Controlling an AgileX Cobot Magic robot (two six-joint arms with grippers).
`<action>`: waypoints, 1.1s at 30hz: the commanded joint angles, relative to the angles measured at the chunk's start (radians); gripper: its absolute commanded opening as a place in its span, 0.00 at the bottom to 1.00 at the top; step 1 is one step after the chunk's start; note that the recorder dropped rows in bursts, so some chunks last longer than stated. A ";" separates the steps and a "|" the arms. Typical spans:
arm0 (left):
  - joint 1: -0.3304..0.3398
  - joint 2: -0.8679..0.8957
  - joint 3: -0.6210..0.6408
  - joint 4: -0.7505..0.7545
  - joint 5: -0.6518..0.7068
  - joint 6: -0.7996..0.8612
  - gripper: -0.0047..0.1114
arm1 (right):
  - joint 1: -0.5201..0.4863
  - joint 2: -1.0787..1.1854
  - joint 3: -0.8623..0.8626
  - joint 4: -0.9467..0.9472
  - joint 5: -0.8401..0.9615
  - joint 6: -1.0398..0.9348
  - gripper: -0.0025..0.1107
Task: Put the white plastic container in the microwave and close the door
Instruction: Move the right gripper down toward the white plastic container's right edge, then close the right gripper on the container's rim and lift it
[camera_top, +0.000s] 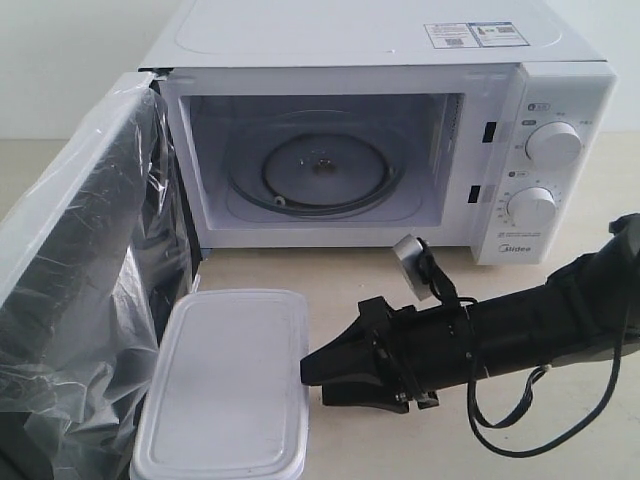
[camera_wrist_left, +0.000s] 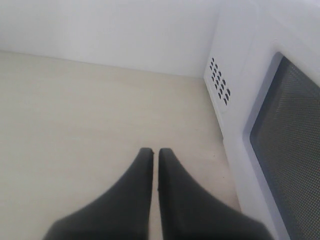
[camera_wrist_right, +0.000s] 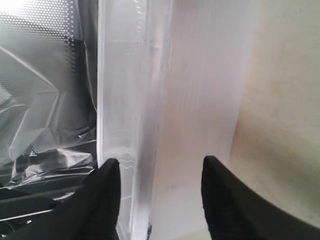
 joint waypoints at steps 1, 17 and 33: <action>0.004 -0.003 0.004 -0.004 -0.008 -0.008 0.08 | 0.030 -0.002 -0.022 0.000 -0.003 0.010 0.42; 0.004 -0.003 0.004 -0.004 -0.008 -0.008 0.08 | 0.044 -0.002 -0.058 0.000 -0.042 0.053 0.39; 0.004 -0.003 0.004 -0.004 -0.008 -0.008 0.08 | 0.076 -0.002 -0.079 0.000 -0.059 0.053 0.28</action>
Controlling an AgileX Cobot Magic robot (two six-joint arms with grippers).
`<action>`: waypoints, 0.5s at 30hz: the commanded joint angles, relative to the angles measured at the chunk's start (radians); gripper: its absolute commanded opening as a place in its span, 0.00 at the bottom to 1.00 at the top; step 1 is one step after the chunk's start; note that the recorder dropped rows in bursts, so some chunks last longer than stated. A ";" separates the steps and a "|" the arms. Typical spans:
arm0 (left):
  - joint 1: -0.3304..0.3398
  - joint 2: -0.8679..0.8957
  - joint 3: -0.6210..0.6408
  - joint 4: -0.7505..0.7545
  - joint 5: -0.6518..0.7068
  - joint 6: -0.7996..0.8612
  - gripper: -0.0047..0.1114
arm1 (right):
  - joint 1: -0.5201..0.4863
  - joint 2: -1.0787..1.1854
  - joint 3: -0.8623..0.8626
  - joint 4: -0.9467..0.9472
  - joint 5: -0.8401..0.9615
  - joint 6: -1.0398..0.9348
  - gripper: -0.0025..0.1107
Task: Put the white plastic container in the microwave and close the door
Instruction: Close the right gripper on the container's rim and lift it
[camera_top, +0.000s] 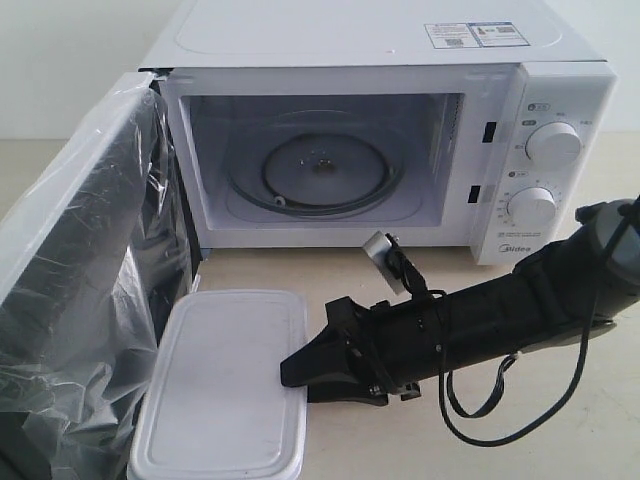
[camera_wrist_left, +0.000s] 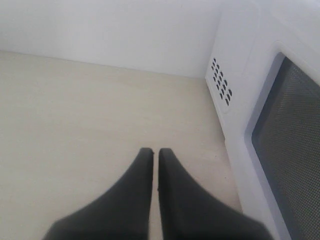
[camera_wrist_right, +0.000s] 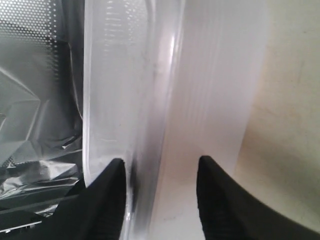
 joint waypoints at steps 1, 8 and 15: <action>0.004 -0.003 0.004 -0.006 -0.008 -0.008 0.08 | 0.007 -0.002 -0.010 0.008 0.026 -0.009 0.22; 0.004 -0.003 0.004 -0.006 -0.008 -0.008 0.08 | 0.007 -0.002 -0.010 0.008 0.018 -0.022 0.02; 0.004 -0.003 0.004 -0.006 -0.008 -0.008 0.08 | 0.005 -0.004 -0.010 0.008 0.025 -0.007 0.02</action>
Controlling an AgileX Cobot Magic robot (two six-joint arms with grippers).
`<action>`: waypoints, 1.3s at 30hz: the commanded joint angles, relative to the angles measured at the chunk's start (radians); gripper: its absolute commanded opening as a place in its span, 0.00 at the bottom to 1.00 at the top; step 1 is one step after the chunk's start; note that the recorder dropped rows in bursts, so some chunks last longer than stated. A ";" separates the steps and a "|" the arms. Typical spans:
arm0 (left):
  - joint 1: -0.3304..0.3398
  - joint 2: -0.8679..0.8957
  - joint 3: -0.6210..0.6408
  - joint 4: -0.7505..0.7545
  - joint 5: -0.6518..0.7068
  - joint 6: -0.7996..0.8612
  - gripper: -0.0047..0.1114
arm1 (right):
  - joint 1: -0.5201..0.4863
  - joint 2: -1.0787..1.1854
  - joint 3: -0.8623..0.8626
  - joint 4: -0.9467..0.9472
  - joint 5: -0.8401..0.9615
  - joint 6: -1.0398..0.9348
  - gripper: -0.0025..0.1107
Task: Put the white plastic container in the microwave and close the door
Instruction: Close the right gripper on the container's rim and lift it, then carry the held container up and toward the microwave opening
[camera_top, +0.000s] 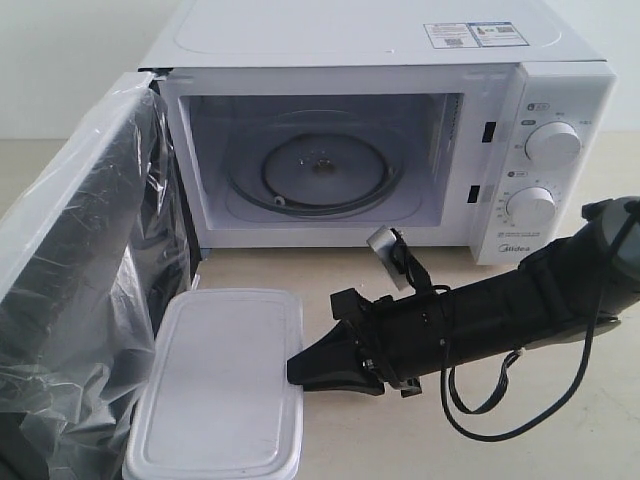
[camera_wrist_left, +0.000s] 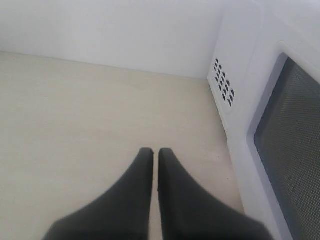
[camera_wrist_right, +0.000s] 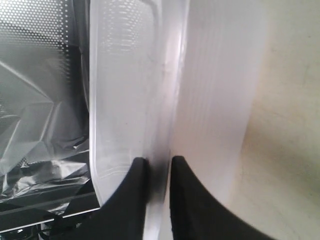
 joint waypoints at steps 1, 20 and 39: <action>0.000 -0.003 0.004 -0.010 -0.008 -0.008 0.08 | 0.009 -0.002 -0.008 0.006 0.002 -0.008 0.02; 0.000 -0.003 0.004 -0.010 -0.008 -0.008 0.08 | -0.134 -0.153 0.100 0.006 0.061 -0.031 0.02; 0.000 -0.003 0.004 -0.010 -0.008 -0.008 0.08 | -0.160 -0.342 0.201 0.006 0.013 -0.007 0.02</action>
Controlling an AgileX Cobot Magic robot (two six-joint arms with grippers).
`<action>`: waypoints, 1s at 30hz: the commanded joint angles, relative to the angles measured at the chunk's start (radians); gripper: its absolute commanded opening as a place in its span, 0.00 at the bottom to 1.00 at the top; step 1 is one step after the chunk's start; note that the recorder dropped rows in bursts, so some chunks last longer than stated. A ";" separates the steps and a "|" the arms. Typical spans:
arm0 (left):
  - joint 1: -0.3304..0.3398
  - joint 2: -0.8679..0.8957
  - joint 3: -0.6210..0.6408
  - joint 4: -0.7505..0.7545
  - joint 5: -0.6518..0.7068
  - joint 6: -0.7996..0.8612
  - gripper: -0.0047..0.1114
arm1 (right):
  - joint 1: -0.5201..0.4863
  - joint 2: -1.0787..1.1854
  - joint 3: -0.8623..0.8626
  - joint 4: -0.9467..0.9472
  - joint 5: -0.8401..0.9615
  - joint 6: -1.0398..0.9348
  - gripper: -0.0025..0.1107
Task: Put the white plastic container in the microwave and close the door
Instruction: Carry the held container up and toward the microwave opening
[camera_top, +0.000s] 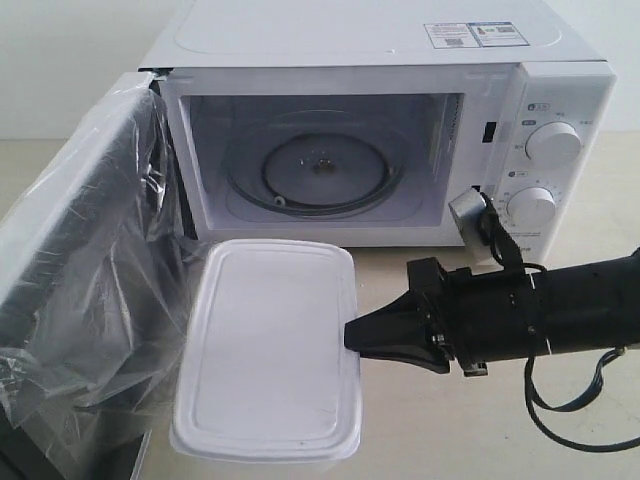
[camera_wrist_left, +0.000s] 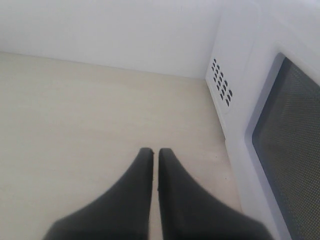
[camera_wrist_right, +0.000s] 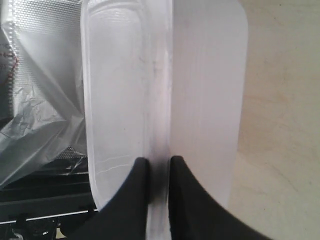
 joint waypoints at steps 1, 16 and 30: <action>0.000 -0.003 0.004 -0.010 -0.006 -0.008 0.08 | -0.009 -0.067 0.004 0.008 0.004 0.026 0.02; 0.000 -0.003 0.004 -0.010 -0.006 -0.008 0.08 | -0.039 -0.208 0.072 0.008 -0.120 0.081 0.02; 0.000 -0.003 0.004 -0.010 -0.006 -0.008 0.08 | -0.049 -0.453 0.085 -0.010 -0.375 0.277 0.02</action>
